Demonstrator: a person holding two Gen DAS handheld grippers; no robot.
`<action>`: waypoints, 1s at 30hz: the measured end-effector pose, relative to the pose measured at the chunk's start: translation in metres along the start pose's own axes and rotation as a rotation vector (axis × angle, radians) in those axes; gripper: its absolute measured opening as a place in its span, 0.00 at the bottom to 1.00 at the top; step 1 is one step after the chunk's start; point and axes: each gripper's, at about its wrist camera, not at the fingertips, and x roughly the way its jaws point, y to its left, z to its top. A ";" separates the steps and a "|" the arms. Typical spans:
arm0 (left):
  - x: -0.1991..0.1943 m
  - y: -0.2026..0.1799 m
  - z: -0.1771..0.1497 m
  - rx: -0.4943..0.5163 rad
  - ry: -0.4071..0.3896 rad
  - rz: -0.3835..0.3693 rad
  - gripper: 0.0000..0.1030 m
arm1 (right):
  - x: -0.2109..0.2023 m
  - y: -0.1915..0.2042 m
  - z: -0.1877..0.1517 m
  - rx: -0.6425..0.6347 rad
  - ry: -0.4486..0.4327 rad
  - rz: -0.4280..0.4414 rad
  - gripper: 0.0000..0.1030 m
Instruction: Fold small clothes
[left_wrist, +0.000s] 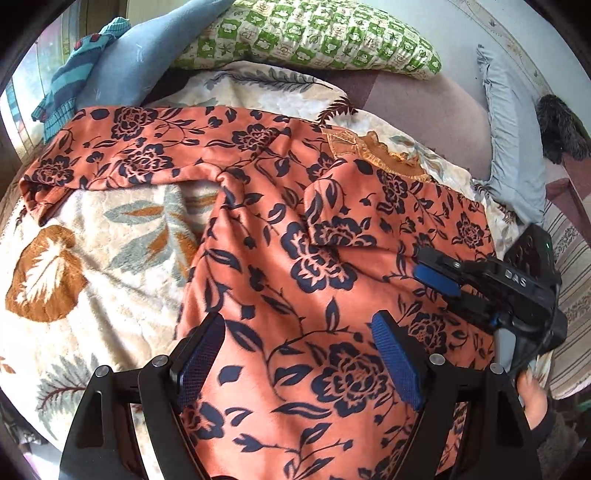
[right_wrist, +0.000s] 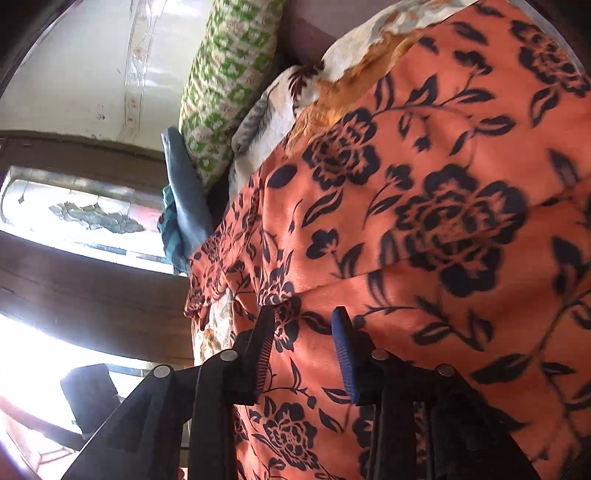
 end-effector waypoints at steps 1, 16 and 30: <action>0.007 -0.006 0.006 -0.005 0.007 -0.007 0.79 | -0.022 -0.015 0.005 0.040 -0.053 0.011 0.39; 0.134 -0.040 0.063 -0.173 0.157 0.057 0.78 | -0.137 -0.153 0.073 0.446 -0.447 0.078 0.00; 0.127 -0.051 0.039 -0.188 0.119 -0.046 0.78 | -0.136 -0.154 0.052 0.509 -0.431 0.091 0.63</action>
